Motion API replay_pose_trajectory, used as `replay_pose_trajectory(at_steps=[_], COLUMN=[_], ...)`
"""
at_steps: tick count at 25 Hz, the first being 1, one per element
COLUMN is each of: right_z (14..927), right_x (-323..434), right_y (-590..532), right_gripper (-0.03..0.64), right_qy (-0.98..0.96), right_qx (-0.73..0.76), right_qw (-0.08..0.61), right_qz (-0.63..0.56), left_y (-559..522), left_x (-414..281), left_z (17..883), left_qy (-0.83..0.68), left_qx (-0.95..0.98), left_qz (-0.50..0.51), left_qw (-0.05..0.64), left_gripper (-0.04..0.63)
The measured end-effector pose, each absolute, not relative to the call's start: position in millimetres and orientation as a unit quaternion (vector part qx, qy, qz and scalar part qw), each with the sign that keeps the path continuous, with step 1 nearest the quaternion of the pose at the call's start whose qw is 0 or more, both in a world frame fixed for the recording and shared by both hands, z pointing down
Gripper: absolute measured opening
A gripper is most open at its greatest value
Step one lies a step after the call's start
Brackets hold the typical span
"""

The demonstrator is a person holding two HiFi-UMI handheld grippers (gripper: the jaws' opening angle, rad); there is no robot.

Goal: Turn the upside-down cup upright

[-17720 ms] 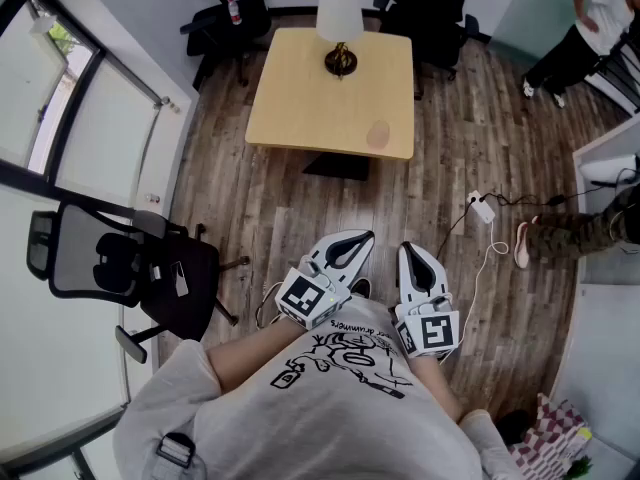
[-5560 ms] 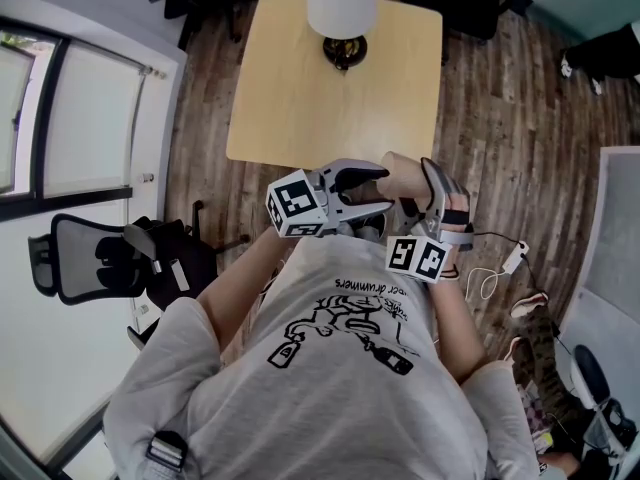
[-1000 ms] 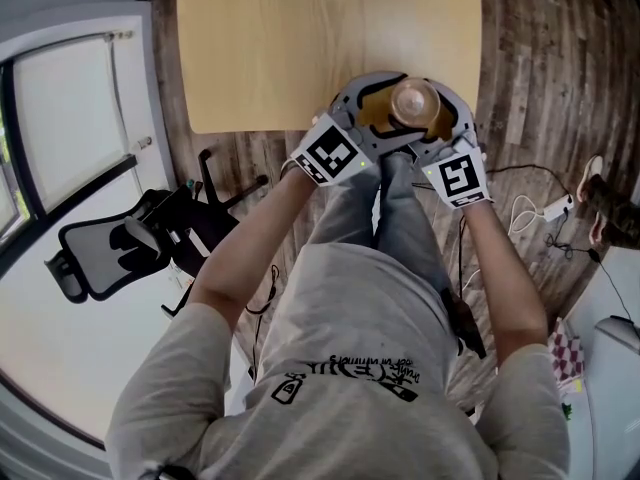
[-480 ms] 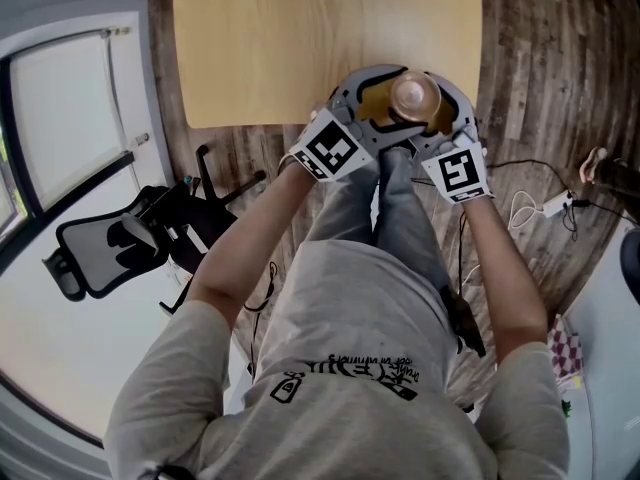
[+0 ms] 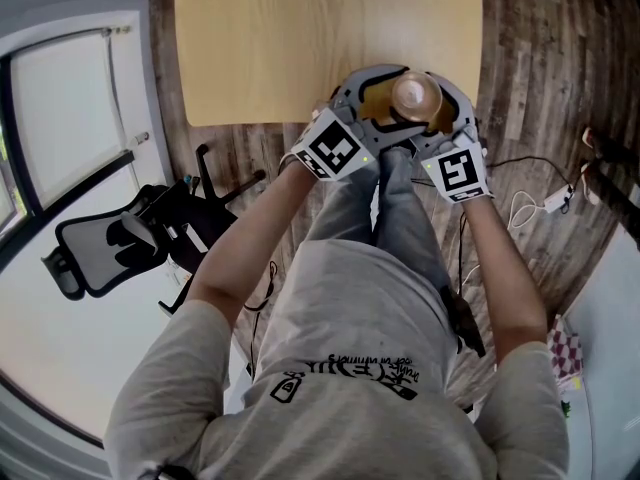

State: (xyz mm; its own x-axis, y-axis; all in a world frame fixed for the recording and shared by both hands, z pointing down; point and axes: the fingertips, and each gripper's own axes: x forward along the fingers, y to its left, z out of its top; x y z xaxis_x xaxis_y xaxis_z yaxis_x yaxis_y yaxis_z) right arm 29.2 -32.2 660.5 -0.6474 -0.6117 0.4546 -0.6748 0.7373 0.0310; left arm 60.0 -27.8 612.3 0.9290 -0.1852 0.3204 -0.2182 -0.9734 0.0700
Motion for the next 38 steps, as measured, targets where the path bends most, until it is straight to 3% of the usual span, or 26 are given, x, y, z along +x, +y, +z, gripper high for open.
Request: replay_pose_trajectory(at_steps=[23,38], right_z=[648.8,582.1], right_x=[30.9,38.4], right_y=[-36.7,-32.0], right_gripper=[0.357,0.36], right_qy=[-0.906,-0.91], right_qx=[0.365,0.379], right_qw=[0.194,0.145], right_qz=[0.086,0.091], left_y=[-29.4,-29.5], left_x=[57.1,35.6], left_z=[599.5,528.5], left_qy=[-0.109,-0.182], left_qx=[0.982,0.975], left_qz=[0.138,0.082], left_qw=[0.064,0.092], left_gripper=[0.367,0.367])
